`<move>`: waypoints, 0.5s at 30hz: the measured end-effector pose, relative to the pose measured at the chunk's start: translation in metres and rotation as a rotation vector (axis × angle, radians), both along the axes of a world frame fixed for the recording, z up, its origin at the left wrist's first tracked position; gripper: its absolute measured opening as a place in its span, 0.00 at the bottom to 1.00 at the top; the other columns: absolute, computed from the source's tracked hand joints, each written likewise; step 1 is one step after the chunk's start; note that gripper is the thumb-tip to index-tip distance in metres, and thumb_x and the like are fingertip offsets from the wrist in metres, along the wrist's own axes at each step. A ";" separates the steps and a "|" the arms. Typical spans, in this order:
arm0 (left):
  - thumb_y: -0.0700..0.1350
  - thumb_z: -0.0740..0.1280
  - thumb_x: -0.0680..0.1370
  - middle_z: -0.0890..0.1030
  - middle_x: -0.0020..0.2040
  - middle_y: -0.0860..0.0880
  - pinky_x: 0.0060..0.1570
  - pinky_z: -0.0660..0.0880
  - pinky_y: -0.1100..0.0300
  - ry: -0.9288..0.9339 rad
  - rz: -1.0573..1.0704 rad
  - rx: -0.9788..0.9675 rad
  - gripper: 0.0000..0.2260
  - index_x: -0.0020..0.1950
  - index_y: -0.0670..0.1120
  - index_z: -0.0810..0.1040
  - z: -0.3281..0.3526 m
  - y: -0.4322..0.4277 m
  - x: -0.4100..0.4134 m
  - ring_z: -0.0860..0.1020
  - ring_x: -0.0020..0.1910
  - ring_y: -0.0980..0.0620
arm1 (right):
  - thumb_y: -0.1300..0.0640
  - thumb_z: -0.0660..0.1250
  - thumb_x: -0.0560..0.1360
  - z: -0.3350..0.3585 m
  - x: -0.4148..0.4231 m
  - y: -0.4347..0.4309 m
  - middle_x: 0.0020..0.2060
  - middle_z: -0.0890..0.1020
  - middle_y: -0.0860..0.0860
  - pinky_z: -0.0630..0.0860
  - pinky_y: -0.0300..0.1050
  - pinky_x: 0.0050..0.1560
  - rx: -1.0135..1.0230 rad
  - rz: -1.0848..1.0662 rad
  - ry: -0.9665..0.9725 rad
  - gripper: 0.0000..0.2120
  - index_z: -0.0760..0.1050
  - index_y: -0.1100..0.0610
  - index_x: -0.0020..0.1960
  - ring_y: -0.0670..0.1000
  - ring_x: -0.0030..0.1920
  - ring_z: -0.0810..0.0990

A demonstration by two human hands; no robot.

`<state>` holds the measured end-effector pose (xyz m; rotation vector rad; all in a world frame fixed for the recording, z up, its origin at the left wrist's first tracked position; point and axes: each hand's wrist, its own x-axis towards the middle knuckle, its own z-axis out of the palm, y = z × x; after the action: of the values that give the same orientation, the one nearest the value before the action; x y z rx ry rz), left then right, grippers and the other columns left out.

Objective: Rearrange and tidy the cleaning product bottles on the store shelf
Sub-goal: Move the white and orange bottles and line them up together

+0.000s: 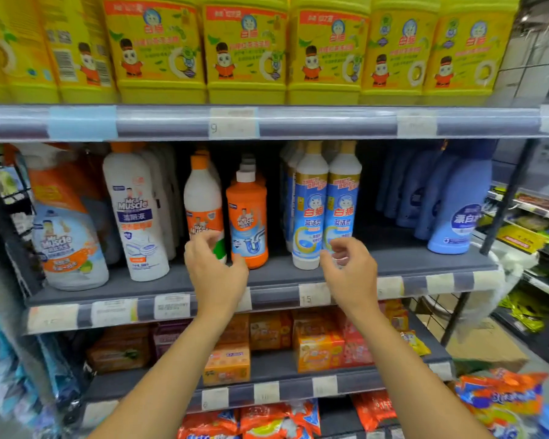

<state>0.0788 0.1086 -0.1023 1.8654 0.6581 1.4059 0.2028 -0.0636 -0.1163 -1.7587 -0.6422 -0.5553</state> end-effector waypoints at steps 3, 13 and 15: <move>0.40 0.73 0.70 0.75 0.48 0.52 0.45 0.70 0.70 0.039 -0.217 0.148 0.16 0.51 0.51 0.70 0.005 -0.039 0.022 0.73 0.46 0.58 | 0.55 0.74 0.71 0.010 0.027 -0.022 0.51 0.76 0.50 0.74 0.34 0.42 0.025 -0.028 0.118 0.15 0.74 0.54 0.55 0.46 0.47 0.76; 0.47 0.81 0.61 0.78 0.55 0.51 0.50 0.78 0.55 0.452 -0.513 -0.275 0.39 0.65 0.45 0.61 0.010 -0.058 0.104 0.79 0.54 0.50 | 0.64 0.78 0.65 0.024 0.080 -0.015 0.57 0.80 0.51 0.77 0.53 0.59 -0.113 0.453 0.567 0.39 0.64 0.55 0.71 0.50 0.56 0.80; 0.44 0.81 0.58 0.80 0.56 0.48 0.53 0.80 0.49 0.407 -0.550 -0.355 0.41 0.65 0.45 0.64 0.011 -0.055 0.110 0.80 0.54 0.49 | 0.67 0.77 0.64 0.024 0.085 -0.011 0.54 0.82 0.52 0.78 0.54 0.58 -0.132 0.558 0.569 0.33 0.69 0.55 0.65 0.50 0.54 0.82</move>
<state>0.1885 0.0538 -0.0917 1.8574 0.4876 0.5265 0.2877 -0.0748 -0.0924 -1.6491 -0.7240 0.3680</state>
